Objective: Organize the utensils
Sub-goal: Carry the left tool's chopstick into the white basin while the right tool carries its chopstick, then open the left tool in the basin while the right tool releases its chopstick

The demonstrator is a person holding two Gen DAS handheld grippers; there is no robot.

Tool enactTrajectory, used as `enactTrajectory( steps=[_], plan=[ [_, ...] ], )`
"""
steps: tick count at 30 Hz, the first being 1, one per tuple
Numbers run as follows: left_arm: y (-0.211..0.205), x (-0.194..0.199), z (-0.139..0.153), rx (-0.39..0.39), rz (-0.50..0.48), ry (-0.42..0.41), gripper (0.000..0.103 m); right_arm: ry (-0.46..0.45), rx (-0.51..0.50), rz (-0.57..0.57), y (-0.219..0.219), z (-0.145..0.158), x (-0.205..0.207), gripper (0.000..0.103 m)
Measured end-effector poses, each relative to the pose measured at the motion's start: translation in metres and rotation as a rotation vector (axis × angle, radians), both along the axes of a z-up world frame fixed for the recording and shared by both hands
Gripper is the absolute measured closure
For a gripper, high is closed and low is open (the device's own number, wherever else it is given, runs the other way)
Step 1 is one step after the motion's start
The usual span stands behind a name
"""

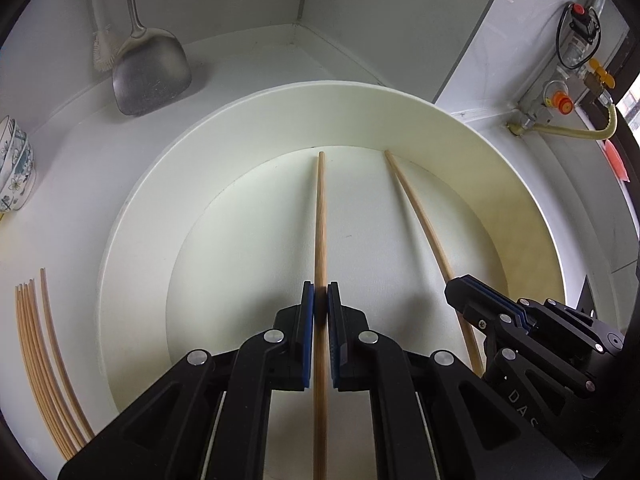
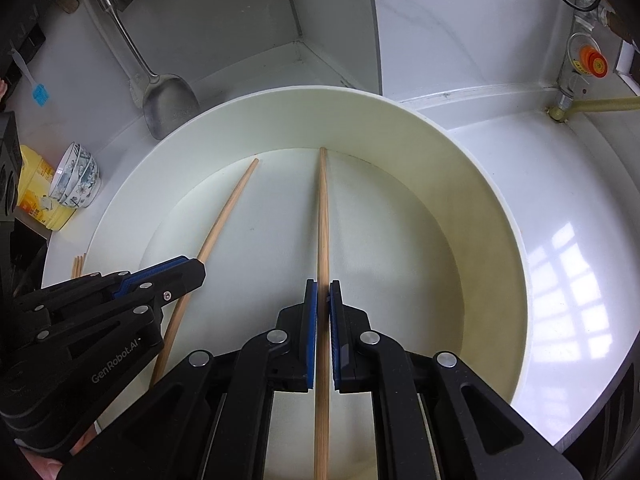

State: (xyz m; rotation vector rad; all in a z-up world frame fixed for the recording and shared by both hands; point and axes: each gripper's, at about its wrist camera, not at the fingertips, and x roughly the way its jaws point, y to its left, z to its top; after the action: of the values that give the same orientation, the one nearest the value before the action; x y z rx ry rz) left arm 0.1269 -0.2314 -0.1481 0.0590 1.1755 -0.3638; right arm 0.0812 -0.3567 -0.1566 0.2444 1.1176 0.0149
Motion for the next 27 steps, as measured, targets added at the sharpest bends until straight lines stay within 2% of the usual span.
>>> enactTrajectory(
  steps=[10, 11, 12, 13, 14, 15, 17, 21, 27],
  plan=[
    [-0.003, 0.006, -0.010, 0.029, 0.020, 0.038, 0.095, 0.021, -0.007, 0.003, 0.000, -0.002, 0.004, 0.097],
    [-0.003, 0.006, -0.010, 0.030, 0.025, 0.038, 0.093, 0.017, -0.011, 0.002, 0.000, -0.001, 0.004, 0.092],
    [-0.003, 0.006, -0.010, 0.036, 0.028, 0.034, 0.082, 0.014, -0.018, -0.002, 0.001, 0.000, 0.004, 0.086],
    [-0.002, 0.006, -0.009, 0.044, 0.033, 0.027, 0.074, 0.005, -0.023, -0.008, 0.001, 0.001, 0.004, 0.071],
    [0.000, 0.005, -0.007, 0.049, 0.042, 0.018, 0.055, -0.007, -0.030, -0.017, -0.001, 0.004, 0.003, 0.066],
    [0.003, 0.005, -0.005, 0.057, 0.055, 0.002, 0.044, -0.013, -0.040, -0.025, -0.002, 0.005, 0.002, 0.066],
    [0.005, 0.004, 0.000, 0.053, 0.061, -0.026, 0.038, -0.017, -0.041, -0.029, -0.004, 0.008, 0.001, 0.066],
    [0.006, 0.003, 0.004, 0.054, 0.058, -0.029, 0.034, -0.016, -0.048, -0.039, -0.005, 0.009, -0.002, 0.066],
    [0.010, -0.002, 0.010, 0.057, 0.052, -0.046, 0.034, -0.018, -0.060, -0.052, -0.002, 0.015, -0.010, 0.066]
  ],
)
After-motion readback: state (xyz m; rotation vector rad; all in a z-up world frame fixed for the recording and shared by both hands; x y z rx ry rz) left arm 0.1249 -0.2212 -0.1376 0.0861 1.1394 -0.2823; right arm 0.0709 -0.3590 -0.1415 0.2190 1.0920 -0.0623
